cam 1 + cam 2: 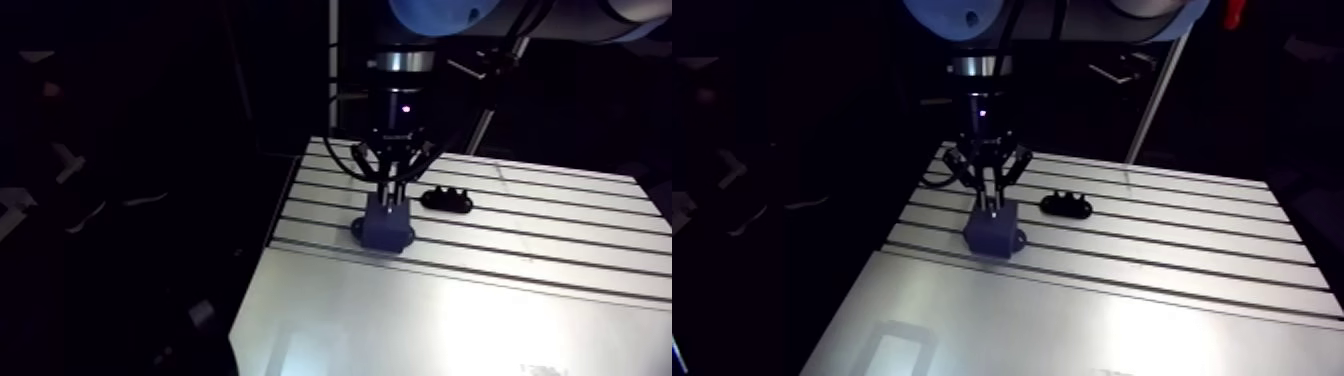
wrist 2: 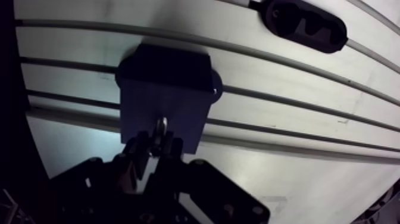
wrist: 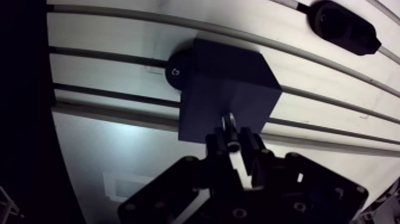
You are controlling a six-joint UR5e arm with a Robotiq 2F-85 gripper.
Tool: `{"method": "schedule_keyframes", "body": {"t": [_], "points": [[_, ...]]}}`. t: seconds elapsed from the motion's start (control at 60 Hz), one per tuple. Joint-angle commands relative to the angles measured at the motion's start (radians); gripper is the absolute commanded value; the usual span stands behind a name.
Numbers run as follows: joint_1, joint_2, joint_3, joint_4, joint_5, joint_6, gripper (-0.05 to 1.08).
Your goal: Pick up the M10 bolt and insert it into the hole until fully seated.
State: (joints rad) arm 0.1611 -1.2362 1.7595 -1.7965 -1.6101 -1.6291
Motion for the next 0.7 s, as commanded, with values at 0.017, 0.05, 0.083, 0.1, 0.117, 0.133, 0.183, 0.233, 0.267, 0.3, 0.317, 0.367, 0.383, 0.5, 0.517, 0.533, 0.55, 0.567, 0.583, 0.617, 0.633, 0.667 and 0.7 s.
{"method": "schedule_keyframes", "body": {"t": [0.017, 0.05, 0.083, 0.1, 0.117, 0.133, 0.183, 0.233, 0.267, 0.3, 0.317, 0.367, 0.383, 0.5, 0.517, 0.533, 0.55, 0.567, 0.583, 0.617, 0.633, 0.667, 0.7], "points": [[-0.001, -0.009, 0.011, -0.009, 0.003, -0.005, 0.00], [-0.001, -0.013, 0.016, -0.015, 0.003, -0.011, 0.00], [-0.002, -0.013, 0.017, -0.021, 0.003, -0.013, 0.00], [-0.002, -0.013, 0.017, -0.021, 0.003, -0.013, 0.00], [-0.003, -0.014, 0.020, -0.025, 0.003, -0.017, 0.00], [-0.003, -0.014, 0.020, -0.025, 0.003, -0.017, 0.00], [-0.004, -0.016, 0.022, -0.025, 0.003, -0.019, 0.00], [-0.005, -0.019, 0.022, -0.027, 0.003, -0.019, 0.00], [-0.005, -0.021, 0.022, -0.027, 0.002, -0.019, 0.00], [-0.006, -0.025, 0.022, -0.027, 0.002, -0.018, 0.00], [-0.007, -0.029, 0.021, -0.024, 0.002, -0.018, 0.00], [-0.009, -0.034, 0.019, -0.022, 0.004, -0.019, 0.00], [-0.010, -0.037, 0.017, -0.018, 0.006, -0.019, 0.00], [-0.009, -0.053, 0.006, -0.005, 0.006, -0.019, 0.00], [-0.011, -0.062, 0.003, 0.007, 0.006, -0.019, 0.00], [-0.011, -0.062, 0.003, 0.007, 0.006, -0.019, 0.00], [-0.012, -0.071, -0.003, 0.024, 0.006, -0.019, 0.00], [-0.012, -0.071, -0.003, 0.024, 0.006, -0.019, 0.00], [-0.012, -0.078, -0.010, 0.042, 0.005, -0.019, 0.00], [-0.012, -0.084, -0.016, 0.061, 0.006, -0.019, 0.00], [-0.012, -0.084, -0.016, 0.061, 0.006, -0.019, 0.00], [-0.017, -0.102, -0.030, 0.090, 0.006, -0.019, 0.00], [-0.019, -0.113, -0.040, 0.107, 0.006, -0.019, 0.00]]}}
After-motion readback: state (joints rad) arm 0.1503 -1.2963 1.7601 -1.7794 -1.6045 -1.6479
